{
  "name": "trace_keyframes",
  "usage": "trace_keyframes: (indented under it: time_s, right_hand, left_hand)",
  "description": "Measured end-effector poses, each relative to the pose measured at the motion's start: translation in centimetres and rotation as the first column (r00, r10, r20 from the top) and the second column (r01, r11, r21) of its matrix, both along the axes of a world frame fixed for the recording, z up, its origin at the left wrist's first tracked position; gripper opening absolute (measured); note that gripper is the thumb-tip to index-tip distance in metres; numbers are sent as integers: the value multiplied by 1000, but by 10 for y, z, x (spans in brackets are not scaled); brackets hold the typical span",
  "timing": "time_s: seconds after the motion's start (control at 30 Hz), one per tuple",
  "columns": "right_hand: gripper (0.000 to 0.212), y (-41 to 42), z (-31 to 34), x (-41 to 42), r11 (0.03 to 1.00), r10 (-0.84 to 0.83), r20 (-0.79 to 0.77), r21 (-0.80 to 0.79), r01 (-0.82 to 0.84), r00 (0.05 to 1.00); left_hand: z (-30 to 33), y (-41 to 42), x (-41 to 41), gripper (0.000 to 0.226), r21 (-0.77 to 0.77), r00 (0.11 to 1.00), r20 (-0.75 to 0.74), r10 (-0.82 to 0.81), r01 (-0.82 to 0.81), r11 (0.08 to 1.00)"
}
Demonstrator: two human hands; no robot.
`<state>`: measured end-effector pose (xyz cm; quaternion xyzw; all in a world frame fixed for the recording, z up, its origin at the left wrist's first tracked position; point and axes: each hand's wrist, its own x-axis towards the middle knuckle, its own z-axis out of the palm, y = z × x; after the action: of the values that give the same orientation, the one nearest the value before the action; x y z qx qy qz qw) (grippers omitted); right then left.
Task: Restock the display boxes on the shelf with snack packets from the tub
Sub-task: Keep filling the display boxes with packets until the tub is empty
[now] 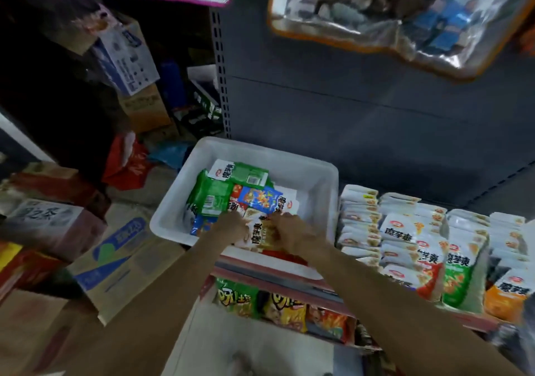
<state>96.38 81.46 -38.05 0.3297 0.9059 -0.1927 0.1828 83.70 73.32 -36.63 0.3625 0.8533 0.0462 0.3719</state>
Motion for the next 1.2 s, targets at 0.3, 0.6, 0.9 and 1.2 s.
trace_keyframes:
  time_s: [0.3, 0.6, 0.9, 1.2]
  right_hand:
    - [23, -5, 0, 2, 998, -15, 33, 53, 13, 999]
    - [8, 25, 68, 39, 966, -219, -352, 56, 254, 910]
    - [20, 65, 114, 115, 852, -488, -725, -275, 446, 485]
    - [6, 78, 89, 166, 784, -608, -737, -496, 374, 295]
  left_hand:
    - [-12, 1, -7, 25, 32, 987, 137, 81, -86, 996]
    - [48, 27, 15, 31, 666, 933, 283, 222, -358, 654]
    - [86, 83, 83, 43, 827, 939, 294, 178, -343, 446]
    - [69, 89, 136, 24, 808, 979, 159, -130, -53, 586]
